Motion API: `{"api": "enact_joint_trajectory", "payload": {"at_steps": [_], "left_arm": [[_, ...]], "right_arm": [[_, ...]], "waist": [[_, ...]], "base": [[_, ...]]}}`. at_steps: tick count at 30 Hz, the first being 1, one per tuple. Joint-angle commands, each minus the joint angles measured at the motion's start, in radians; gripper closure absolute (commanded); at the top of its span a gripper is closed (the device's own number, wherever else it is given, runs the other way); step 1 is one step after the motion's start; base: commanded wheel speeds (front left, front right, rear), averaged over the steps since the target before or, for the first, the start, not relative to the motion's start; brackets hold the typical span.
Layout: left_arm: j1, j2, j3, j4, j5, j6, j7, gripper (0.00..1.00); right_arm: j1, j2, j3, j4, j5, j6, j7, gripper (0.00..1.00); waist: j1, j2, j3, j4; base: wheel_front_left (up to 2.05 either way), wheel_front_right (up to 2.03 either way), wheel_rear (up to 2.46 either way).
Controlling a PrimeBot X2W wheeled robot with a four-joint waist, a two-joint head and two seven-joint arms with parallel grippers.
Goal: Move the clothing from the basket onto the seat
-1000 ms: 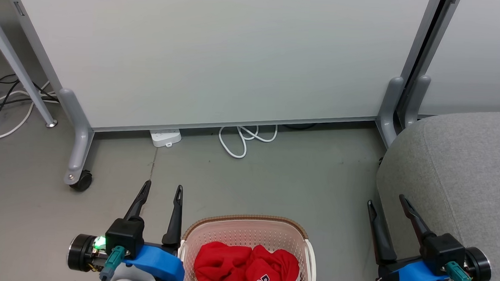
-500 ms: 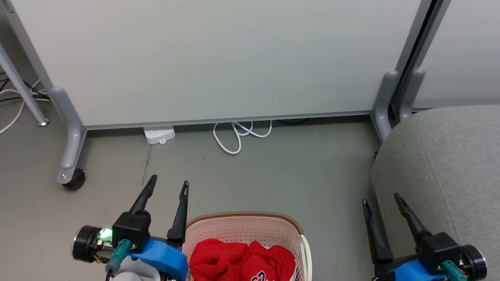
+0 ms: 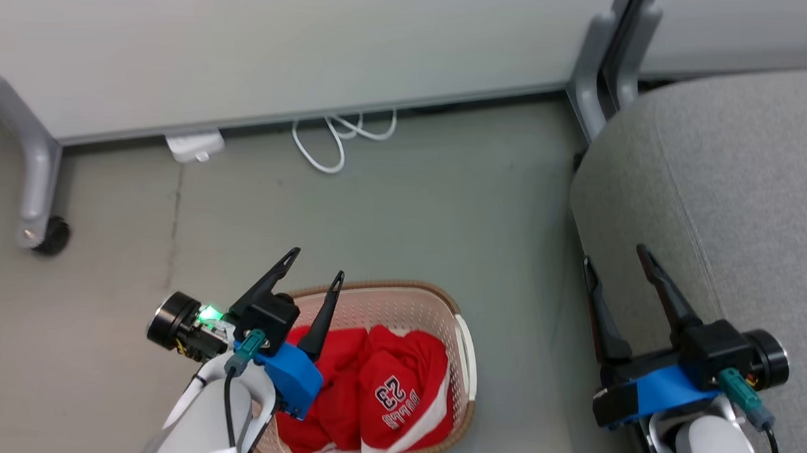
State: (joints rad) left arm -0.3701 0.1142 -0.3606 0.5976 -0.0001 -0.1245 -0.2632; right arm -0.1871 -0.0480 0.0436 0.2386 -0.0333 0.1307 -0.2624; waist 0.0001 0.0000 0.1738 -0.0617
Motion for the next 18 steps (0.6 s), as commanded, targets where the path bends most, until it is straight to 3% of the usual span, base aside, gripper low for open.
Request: {"api": "enact_joint_trajectory", "payload": {"at_steps": [1, 7, 18], "left_arm": [[-0.042, 0.015, -0.028, 0.036, 0.005, -0.008, -0.003, 0.00], [-0.164, 0.058, -0.192, 0.225, -0.035, -0.005, -0.003, 0.00], [-0.379, 0.077, -0.447, 0.542, -0.141, -0.006, 0.025, 0.00]], "right_arm": [[-0.030, -0.004, 0.002, -0.009, -0.005, 0.000, -0.004, 0.00], [-0.106, -0.004, 0.017, -0.028, 0.008, 0.000, -0.004, 0.00], [-0.223, -0.004, 0.027, -0.067, 0.020, 0.000, -0.004, 0.00]], "waist": [[-0.0001, 0.0000, 0.091, -0.048], [-0.0001, 0.0000, 0.222, -0.091], [-0.0001, 0.0000, 0.441, -0.129]], "base": [[0.00, 0.00, 0.00], [0.00, 0.00, 0.00], [0.00, 0.00, 0.00]]}}
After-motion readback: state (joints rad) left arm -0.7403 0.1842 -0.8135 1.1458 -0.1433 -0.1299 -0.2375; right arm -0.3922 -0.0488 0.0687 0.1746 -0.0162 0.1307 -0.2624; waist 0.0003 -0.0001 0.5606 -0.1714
